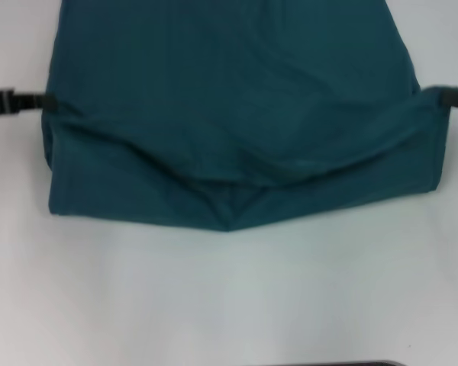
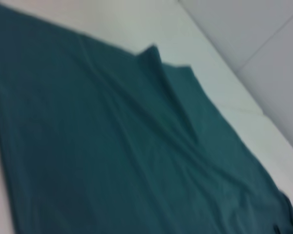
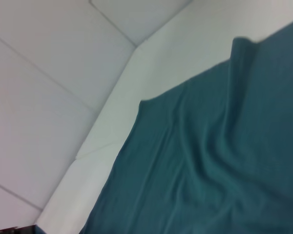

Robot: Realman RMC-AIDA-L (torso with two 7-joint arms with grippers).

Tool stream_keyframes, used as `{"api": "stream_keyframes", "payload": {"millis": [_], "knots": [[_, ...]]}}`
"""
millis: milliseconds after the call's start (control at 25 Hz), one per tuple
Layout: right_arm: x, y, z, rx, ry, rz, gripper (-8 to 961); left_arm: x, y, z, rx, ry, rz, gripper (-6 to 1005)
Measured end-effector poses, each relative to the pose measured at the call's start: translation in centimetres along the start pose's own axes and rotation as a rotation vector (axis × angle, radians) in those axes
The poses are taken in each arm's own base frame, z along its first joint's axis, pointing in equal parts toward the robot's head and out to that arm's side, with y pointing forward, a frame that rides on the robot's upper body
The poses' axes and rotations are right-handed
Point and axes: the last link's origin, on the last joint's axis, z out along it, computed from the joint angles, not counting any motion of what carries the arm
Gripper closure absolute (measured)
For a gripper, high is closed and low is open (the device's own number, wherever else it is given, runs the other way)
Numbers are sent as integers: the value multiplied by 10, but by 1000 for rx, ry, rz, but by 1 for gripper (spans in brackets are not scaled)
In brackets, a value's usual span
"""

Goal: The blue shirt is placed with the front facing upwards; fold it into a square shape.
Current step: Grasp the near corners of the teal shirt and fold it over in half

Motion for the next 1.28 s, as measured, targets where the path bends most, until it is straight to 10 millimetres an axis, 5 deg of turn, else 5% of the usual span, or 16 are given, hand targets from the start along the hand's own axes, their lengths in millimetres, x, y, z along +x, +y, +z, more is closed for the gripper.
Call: {"api": "stream_keyframes", "payload": {"millis": [280,600,1280], "knots": [[-27,-1,32,55,-43,-50,914,39,-2,15,51,151,9,916],[-52,1,69,128,-64,-122,913,56,-8,21,98,272,-11,913],[-93,3,86,232,-119,-210,910,84,-3,47,148,360,-1,905]]}}
